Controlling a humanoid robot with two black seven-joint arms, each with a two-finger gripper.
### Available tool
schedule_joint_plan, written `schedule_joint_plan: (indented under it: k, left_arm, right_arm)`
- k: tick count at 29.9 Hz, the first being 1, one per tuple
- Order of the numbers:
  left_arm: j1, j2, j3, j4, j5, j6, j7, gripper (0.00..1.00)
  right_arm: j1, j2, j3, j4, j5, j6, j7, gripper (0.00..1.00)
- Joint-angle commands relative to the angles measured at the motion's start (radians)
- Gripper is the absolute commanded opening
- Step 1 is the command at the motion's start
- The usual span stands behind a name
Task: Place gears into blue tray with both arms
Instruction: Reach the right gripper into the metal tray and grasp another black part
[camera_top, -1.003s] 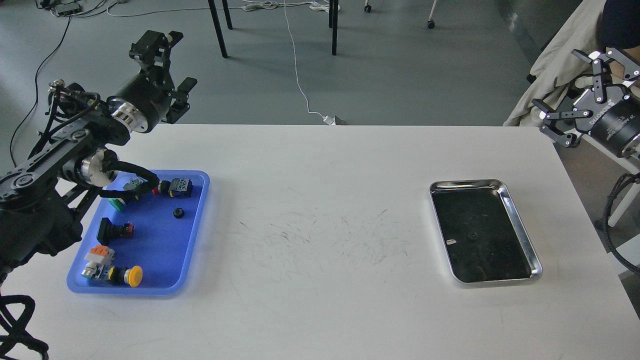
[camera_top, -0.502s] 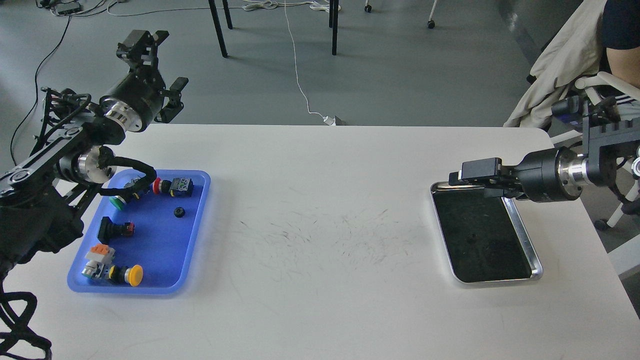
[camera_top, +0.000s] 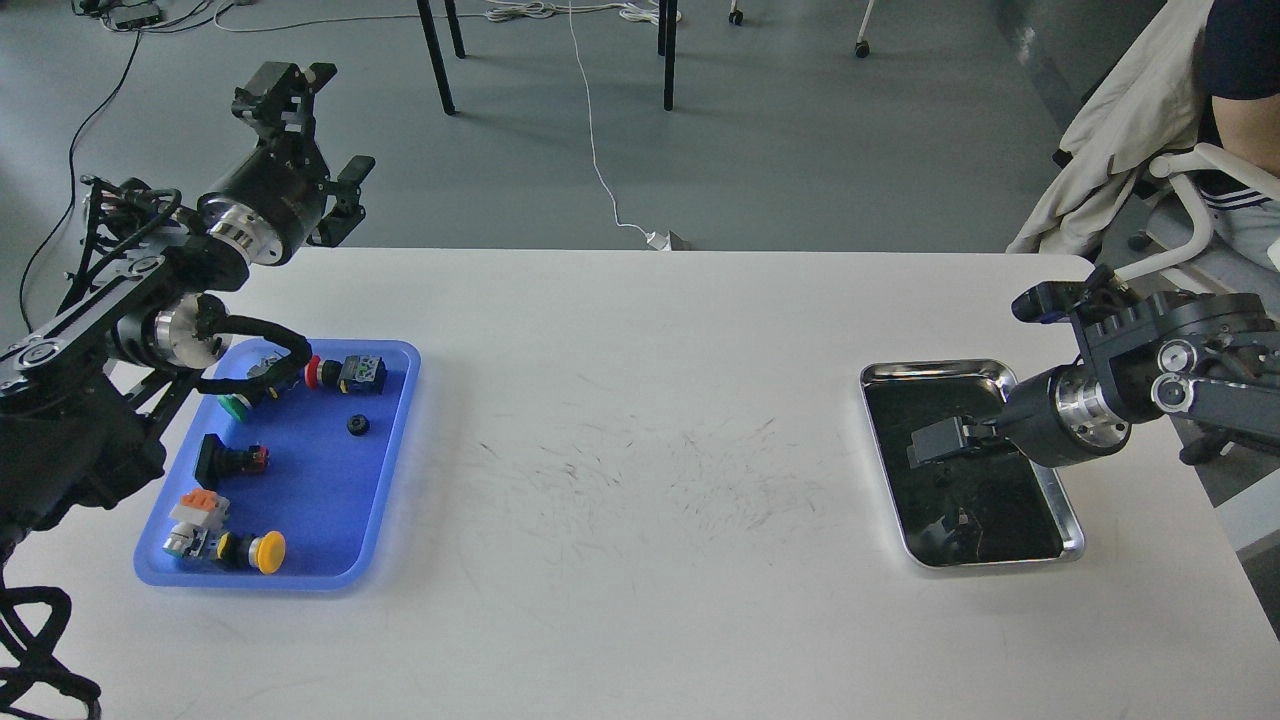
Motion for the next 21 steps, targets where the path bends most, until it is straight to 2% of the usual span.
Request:
schedule_joint_plan:
  k: [1, 12, 14, 17, 21]
  left_arm:
    - [0.000, 0.002, 0.000, 0.000, 0.001, 0.000, -0.001, 1.00]
    - [0.000, 0.000, -0.002, 0.000, 0.003, 0.000, -0.001, 1.00]
    - [0.000, 0.000, -0.002, 0.000, 0.004, 0.000, -0.001, 1.00]
    - [0.000, 0.000, -0.002, 0.000, 0.004, 0.000, -0.001, 1.00]
    - [0.000, 0.002, 0.000, 0.000, 0.006, 0.000, -0.001, 1.00]
  right_arm:
    - [-0.029, 0.035, -0.001, -0.046, 0.001, 0.000, 0.002, 0.98]
    - [-0.072, 0.078, -0.001, -0.112, -0.002, 0.000, 0.002, 0.91]
    - [-0.077, 0.086, -0.001, -0.120, -0.002, 0.000, 0.003, 0.81]
    - [-0.080, 0.089, -0.001, -0.121, -0.036, 0.000, 0.011, 0.56]
    - [-0.080, 0.089, -0.001, -0.123, -0.059, 0.000, 0.017, 0.30]
